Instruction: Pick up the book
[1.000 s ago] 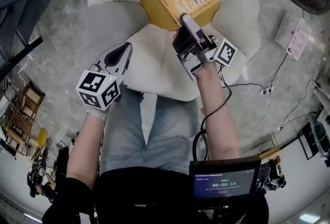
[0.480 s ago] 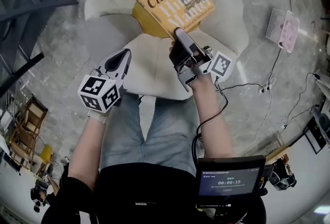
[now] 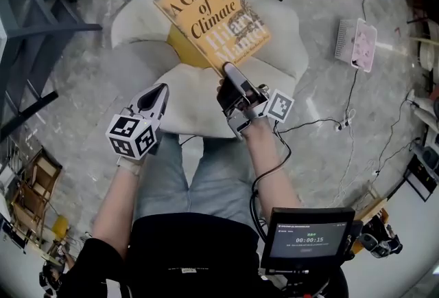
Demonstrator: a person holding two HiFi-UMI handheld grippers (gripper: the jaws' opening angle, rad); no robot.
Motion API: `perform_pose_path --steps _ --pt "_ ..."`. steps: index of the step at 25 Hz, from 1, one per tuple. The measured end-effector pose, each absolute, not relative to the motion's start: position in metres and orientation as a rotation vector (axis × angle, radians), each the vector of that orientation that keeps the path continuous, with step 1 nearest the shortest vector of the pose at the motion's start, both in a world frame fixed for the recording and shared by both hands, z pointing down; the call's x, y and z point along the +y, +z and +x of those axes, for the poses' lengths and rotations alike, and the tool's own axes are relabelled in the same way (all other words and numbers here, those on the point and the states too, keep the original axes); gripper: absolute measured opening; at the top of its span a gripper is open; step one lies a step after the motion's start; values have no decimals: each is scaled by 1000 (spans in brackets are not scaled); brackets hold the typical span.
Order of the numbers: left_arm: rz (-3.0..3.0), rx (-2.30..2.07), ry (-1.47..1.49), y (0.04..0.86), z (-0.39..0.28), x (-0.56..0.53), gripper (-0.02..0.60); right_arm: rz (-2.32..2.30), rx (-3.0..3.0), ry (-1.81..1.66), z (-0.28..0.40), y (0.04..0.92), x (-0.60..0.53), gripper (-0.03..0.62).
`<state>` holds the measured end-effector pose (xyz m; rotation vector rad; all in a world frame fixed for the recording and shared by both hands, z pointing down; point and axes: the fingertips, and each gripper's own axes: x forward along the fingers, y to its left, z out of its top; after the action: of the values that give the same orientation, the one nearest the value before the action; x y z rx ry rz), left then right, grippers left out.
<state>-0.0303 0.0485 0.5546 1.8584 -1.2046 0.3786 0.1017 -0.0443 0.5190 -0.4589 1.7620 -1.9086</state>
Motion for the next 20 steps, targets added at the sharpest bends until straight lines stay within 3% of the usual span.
perform_pose_path --steps 20 --pt "2032 -1121 440 449 -29 18 14 -512 1696 -1846 96 413 -49 164"
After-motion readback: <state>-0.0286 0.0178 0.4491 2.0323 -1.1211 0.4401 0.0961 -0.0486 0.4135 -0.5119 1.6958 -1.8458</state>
